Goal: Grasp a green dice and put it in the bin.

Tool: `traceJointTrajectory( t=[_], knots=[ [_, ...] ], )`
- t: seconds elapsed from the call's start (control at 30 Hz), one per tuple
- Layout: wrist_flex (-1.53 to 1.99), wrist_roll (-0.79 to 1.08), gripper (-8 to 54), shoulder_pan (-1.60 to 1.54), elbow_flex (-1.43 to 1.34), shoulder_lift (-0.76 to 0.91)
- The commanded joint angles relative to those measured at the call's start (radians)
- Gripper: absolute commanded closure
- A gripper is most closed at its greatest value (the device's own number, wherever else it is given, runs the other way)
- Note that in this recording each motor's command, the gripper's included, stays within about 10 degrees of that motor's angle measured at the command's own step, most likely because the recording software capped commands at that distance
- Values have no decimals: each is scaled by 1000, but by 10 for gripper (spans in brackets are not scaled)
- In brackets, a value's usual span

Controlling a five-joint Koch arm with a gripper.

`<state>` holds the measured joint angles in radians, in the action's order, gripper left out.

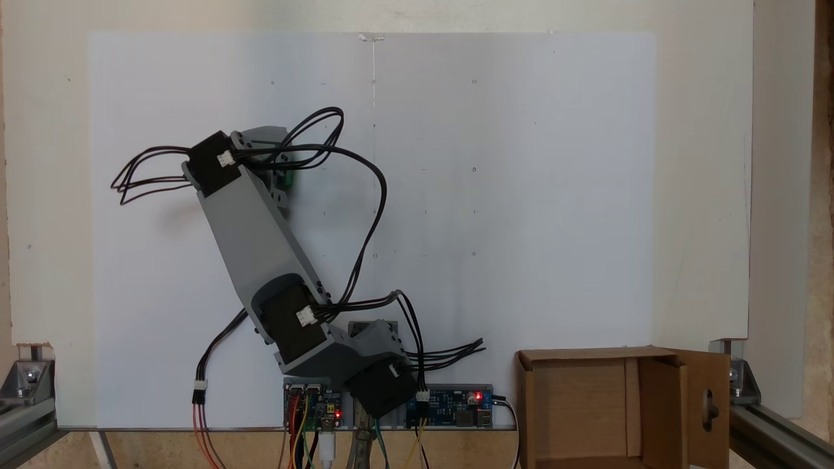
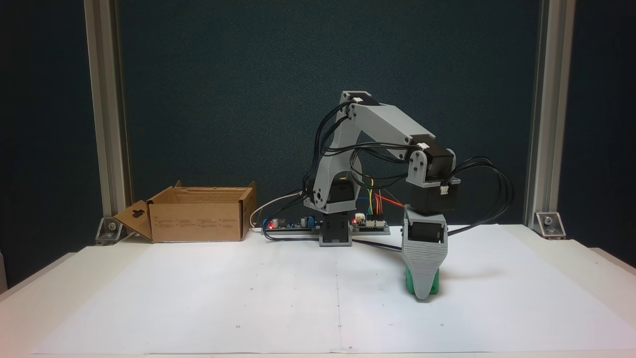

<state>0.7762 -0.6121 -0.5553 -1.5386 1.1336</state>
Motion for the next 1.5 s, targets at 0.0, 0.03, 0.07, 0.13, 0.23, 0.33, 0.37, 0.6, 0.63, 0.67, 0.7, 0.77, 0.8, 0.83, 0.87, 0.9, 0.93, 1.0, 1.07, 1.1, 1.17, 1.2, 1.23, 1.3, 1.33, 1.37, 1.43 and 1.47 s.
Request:
traceJointTrajectory(
  t=[0.0, 0.03, 0.07, 0.13, 0.23, 0.33, 0.37, 0.6, 0.63, 0.67, 0.7, 0.77, 0.8, 0.83, 0.87, 0.9, 0.93, 1.0, 1.07, 1.1, 1.17, 1.2, 1.23, 1.3, 1.33, 1.37, 1.43, 1.47],
  knots=[
    [-5, -75, 67, 0, 18, 6],
    [-5, -75, 67, 0, 18, 6],
    [-5, -75, 67, -2, 18, 5],
    [-6, -75, 68, -3, 18, -2],
    [-11, -75, 91, -3, 18, -6],
    [-14, -75, 98, -3, 18, -6],
    [-14, -75, 98, -3, 17, -6],
    [-25, -75, 137, -3, 8, -6],
    [-25, -75, 137, -3, 6, -6],
    [-26, -75, 137, -2, 5, -6],
    [-28, -75, 137, -2, 5, -6],
    [-28, -75, 137, 0, 5, -6],
    [-28, -75, 137, 2, 5, -8],
    [-28, -75, 137, 3, 5, -8],
    [-28, -75, 137, 3, 5, -6],
    [-28, -75, 137, 3, 5, -8],
    [-29, -75, 138, 3, 5, -8],
    [-29, -75, 138, 3, 5, -8],
    [-29, -75, 151, 0, 5, -8],
    [-29, -80, 198, -2, 3, -9],
    [-31, -87, 265, -3, -2, -9],
    [-31, -89, 293, -3, -3, -9],
    [-31, -91, 293, -3, -5, -9],
    [-29, -91, 294, -3, -3, -9],
    [-29, -95, 320, -3, -5, -9],
    [-28, -98, 338, -3, -5, -9],
    [-25, -98, 338, 3, -6, -8],
    [-20, -98, 338, 5, -6, -2]
  ],
)
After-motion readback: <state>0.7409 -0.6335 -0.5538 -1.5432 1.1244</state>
